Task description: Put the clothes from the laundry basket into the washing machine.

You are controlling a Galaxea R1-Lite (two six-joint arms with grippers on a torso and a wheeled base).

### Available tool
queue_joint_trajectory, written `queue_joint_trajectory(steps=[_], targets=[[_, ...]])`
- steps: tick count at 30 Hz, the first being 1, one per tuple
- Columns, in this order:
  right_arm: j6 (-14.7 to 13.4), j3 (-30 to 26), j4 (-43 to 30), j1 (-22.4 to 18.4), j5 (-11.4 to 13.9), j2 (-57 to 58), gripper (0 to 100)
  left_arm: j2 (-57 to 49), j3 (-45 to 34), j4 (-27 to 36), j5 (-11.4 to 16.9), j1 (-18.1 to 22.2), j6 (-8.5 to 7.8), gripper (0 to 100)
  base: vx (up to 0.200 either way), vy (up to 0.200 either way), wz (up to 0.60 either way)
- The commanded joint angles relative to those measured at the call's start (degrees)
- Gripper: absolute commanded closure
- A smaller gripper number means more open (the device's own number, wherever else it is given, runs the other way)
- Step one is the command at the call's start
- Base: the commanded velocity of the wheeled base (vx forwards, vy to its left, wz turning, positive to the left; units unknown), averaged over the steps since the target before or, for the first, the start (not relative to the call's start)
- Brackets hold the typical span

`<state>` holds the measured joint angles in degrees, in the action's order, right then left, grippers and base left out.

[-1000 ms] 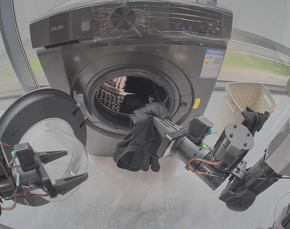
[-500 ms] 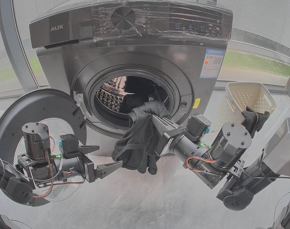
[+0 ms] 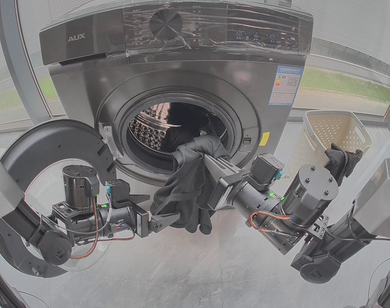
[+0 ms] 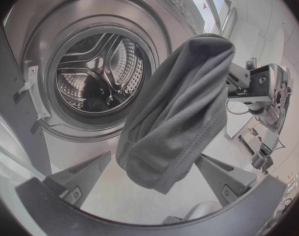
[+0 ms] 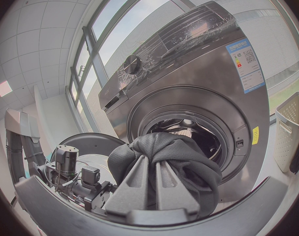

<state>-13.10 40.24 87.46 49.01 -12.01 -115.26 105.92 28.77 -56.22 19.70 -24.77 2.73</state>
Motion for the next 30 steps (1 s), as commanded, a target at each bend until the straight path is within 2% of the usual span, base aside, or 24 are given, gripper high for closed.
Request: queue_joint_trajectory(steps=[1, 4, 5, 12, 17, 21, 26, 27, 30], targets=[[0.0, -0.2, 0.1, 0.2, 0.0, -0.1, 100, 2.9, 1.2, -0.7, 0.0, 0.1, 0.26, 0, 0.000, 0.000, 0.00], [0.0, -0.2, 0.2, 0.4, 0.0, -0.1, 100, 3.9, 1.3, -2.5, -1.2, 0.1, 0.61, 0, 0.000, 0.000, 0.00], [0.0, -0.2, 0.2, 0.5, 0.0, -0.1, 100, 4.2, 1.3, -3.1, -1.4, 0.1, 0.61, 100, 0.000, 0.000, 0.00], [0.0, -0.4, 0.3, 0.4, 0.0, -0.2, 100, 5.4, 1.0, -7.8, -1.5, -0.1, 1.40, 100, 0.000, 0.000, 0.00], [0.4, -0.5, 0.3, -0.1, 0.1, -1.1, 100, 5.0, -0.5, -12.2, -1.4, -0.2, 1.40, 100, 0.000, 0.000, 0.00], [0.4, -0.5, 0.3, -0.3, 0.1, -2.0, 100, 4.2, -1.7, -13.2, -1.4, -0.5, 1.40, 100, 0.000, 0.000, 0.00], [0.9, -2.4, 1.2, -2.5, 0.3, -3.4, 100, -1.5, -6.0, -15.9, -1.1, -1.8, 1.58, 100, 0.000, 0.000, 0.00], [0.9, -2.7, 1.2, -2.5, 0.4, -3.4, 0, -1.7, -6.1, -16.0, -1.0, -1.9, 1.58, 100, 0.000, 0.000, 0.00], [-0.1, -3.6, 1.2, -2.2, 0.8, -3.4, 0, -3.4, -6.0, -18.0, -0.8, -2.1, 2.19, 100, 0.000, 0.000, 0.00]])
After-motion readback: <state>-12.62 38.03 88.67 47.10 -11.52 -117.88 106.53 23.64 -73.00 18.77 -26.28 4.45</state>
